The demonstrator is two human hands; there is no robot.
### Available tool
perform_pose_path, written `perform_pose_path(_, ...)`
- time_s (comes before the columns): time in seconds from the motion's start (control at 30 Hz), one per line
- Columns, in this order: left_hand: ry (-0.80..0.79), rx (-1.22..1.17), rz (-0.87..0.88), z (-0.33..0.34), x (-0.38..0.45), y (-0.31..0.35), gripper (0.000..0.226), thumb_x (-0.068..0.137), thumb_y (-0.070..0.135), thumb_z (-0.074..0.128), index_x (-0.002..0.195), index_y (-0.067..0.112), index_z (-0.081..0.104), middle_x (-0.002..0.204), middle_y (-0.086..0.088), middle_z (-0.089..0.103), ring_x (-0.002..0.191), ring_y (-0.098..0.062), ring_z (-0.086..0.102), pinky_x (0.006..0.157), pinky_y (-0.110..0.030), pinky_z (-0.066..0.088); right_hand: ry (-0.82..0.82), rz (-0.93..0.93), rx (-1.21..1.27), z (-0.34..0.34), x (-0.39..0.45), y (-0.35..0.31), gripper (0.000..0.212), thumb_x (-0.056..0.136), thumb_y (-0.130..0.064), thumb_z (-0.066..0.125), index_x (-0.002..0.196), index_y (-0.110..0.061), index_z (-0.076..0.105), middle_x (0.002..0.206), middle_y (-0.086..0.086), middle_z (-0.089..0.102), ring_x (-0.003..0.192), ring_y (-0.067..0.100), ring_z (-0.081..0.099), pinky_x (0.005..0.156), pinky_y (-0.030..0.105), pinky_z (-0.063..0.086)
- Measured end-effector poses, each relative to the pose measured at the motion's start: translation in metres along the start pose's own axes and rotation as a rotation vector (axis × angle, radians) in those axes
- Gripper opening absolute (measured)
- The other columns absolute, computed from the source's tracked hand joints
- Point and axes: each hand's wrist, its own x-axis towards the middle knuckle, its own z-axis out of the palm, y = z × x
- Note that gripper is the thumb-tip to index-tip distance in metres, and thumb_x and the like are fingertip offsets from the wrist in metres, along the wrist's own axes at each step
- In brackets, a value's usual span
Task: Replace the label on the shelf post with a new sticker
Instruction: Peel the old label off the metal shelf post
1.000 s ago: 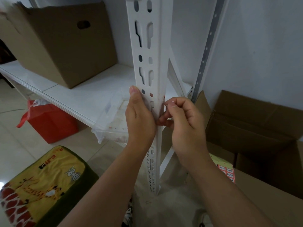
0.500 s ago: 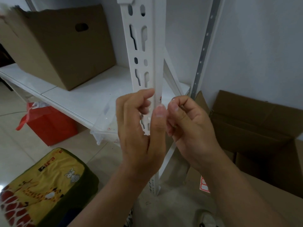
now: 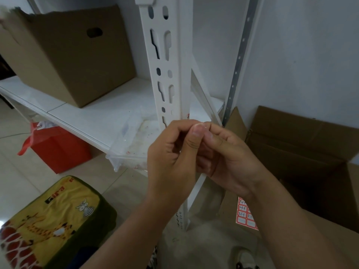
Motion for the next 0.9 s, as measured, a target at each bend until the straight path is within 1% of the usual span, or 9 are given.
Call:
perform_pose_path(0.1,-0.005,-0.03,-0.054,0.002,0.0,0.001,0.01,0.095,0.019,0.053,0.095,0.015,0.062,0.076,-0.003,0.066,0.06,-0.012,0.066,0.051,-0.02,0.054,-0.039,0.023,0.047,-0.002,0.001,0.002,0.078,0.075,-0.037,0.074,0.118,0.016,0.037,0.069,0.005,0.049,0.052,0.013,0.041,0.052,0.027,0.033)
perform_pose_path(0.17,-0.021,-0.044,-0.077,0.003,0.0,0.0,0.013,0.093,0.02,0.051,0.101,0.018,0.062,0.081,-0.002,0.066,0.065,-0.008,0.065,0.056,-0.015,0.052,-0.051,0.031,0.071,-0.004,0.002,0.002,0.081,0.075,-0.037,0.076,0.12,0.017,0.035,0.074,0.011,0.039,0.051,0.013,0.041,0.052,0.028,0.034)
perform_pose_path(0.23,-0.054,-0.035,-0.067,0.003,0.001,0.0,0.015,0.094,0.019,0.051,0.102,0.017,0.063,0.083,0.0,0.066,0.071,-0.008,0.066,0.06,-0.014,0.052,-0.056,0.034,0.067,-0.006,0.002,0.003,0.079,0.076,-0.036,0.076,0.12,0.016,0.036,0.078,0.013,0.038,0.052,0.013,0.042,0.052,0.028,0.034)
perform_pose_path(0.33,-0.048,-0.043,-0.091,0.003,0.0,-0.001,0.014,0.093,0.018,0.051,0.097,0.014,0.065,0.081,-0.002,0.067,0.065,-0.015,0.066,0.055,-0.018,0.054,-0.056,0.032,0.074,-0.007,0.002,0.004,0.078,0.079,-0.035,0.073,0.123,0.016,0.033,0.083,0.014,0.038,0.054,0.014,0.041,0.051,0.026,0.036)
perform_pose_path(0.5,-0.021,-0.1,-0.124,0.004,0.0,0.0,0.013,0.091,0.02,0.053,0.092,0.013,0.065,0.078,-0.005,0.067,0.056,-0.024,0.063,0.048,-0.026,0.056,-0.047,0.027,0.074,-0.008,0.003,0.005,0.076,0.08,-0.033,0.071,0.124,0.016,0.032,0.077,0.01,0.044,0.054,0.013,0.039,0.05,0.024,0.035)
perform_pose_path(0.6,-0.077,-0.156,-0.16,0.003,0.001,-0.003,0.016,0.093,0.021,0.052,0.093,0.009,0.063,0.077,-0.01,0.066,0.055,-0.028,0.063,0.048,-0.03,0.056,-0.044,0.035,0.079,-0.012,0.002,0.002,0.067,0.075,-0.029,0.076,0.119,0.009,0.043,0.074,0.006,0.048,0.055,0.012,0.041,0.05,0.023,0.038)
perform_pose_path(0.7,-0.151,-0.206,-0.222,0.002,0.002,-0.008,0.013,0.095,0.022,0.054,0.093,0.012,0.063,0.074,-0.006,0.065,0.063,-0.019,0.062,0.057,-0.028,0.056,-0.039,0.033,0.082,-0.017,0.001,0.0,0.058,0.071,-0.025,0.08,0.117,-0.007,0.048,0.072,0.004,0.047,0.061,0.013,0.04,0.056,0.025,0.039)
perform_pose_path(0.8,-0.175,-0.316,-0.281,0.004,0.002,-0.012,0.01,0.093,0.026,0.055,0.089,0.02,0.063,0.077,0.003,0.062,0.072,-0.013,0.058,0.065,-0.025,0.052,-0.018,0.036,0.045,-0.02,0.001,-0.001,0.053,0.072,-0.025,0.079,0.113,-0.011,0.048,0.079,0.009,0.04,0.07,0.016,0.037,0.065,0.03,0.034)
perform_pose_path(0.9,-0.159,-0.411,-0.346,0.009,0.0,-0.011,0.01,0.091,0.028,0.056,0.086,0.022,0.062,0.076,0.003,0.061,0.073,-0.016,0.055,0.067,-0.031,0.049,-0.005,0.04,0.008,-0.021,0.0,0.0,0.057,0.072,-0.029,0.08,0.116,-0.01,0.049,0.095,0.013,0.04,0.08,0.02,0.041,0.069,0.03,0.036)
